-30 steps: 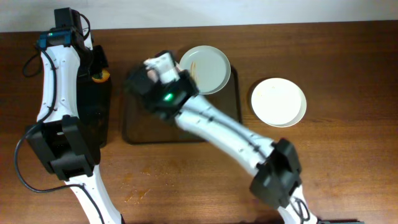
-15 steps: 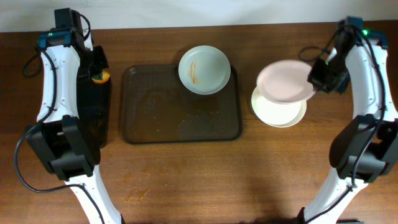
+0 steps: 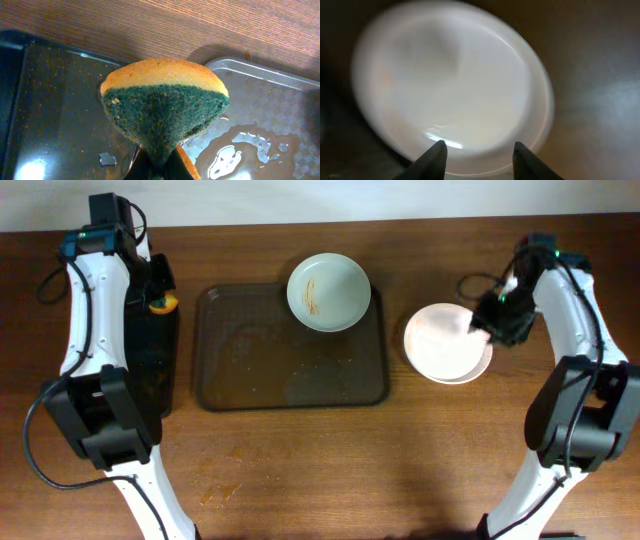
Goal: Clean dirty plates on tray and stack at the side
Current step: 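Move the right gripper to the back plate and drag it to tray center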
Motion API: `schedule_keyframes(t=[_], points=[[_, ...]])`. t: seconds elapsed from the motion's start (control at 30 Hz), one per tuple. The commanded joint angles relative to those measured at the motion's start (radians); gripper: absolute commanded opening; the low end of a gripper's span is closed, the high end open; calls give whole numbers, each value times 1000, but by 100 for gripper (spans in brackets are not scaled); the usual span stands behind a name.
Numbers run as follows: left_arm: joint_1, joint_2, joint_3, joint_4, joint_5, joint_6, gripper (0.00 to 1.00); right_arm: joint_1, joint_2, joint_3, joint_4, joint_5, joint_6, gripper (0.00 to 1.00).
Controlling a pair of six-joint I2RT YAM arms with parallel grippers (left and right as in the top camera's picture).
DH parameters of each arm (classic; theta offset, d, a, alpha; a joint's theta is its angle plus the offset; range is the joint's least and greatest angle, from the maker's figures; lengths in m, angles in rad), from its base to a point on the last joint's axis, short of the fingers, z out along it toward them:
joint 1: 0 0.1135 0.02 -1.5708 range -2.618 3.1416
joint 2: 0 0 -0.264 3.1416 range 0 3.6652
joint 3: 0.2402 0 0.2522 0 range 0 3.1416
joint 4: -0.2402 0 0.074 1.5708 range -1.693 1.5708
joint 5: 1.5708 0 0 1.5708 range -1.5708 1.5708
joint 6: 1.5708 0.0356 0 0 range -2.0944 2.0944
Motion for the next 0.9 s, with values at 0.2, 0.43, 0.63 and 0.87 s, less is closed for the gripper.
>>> schedule_keyframes(t=[0.2, 0.43, 0.63, 0.87], points=[[-10, 11, 17, 4, -3, 16, 1, 404, 74, 133, 333, 132, 300, 54], [-10, 11, 17, 7, -3, 16, 1, 493, 244, 133, 383, 154, 503, 47], [-11, 11, 17, 7, -3, 16, 1, 519, 267, 132, 336, 146, 503, 19], [-10, 11, 17, 6, -3, 16, 1, 602, 280, 132, 241, 62, 487, 4]])
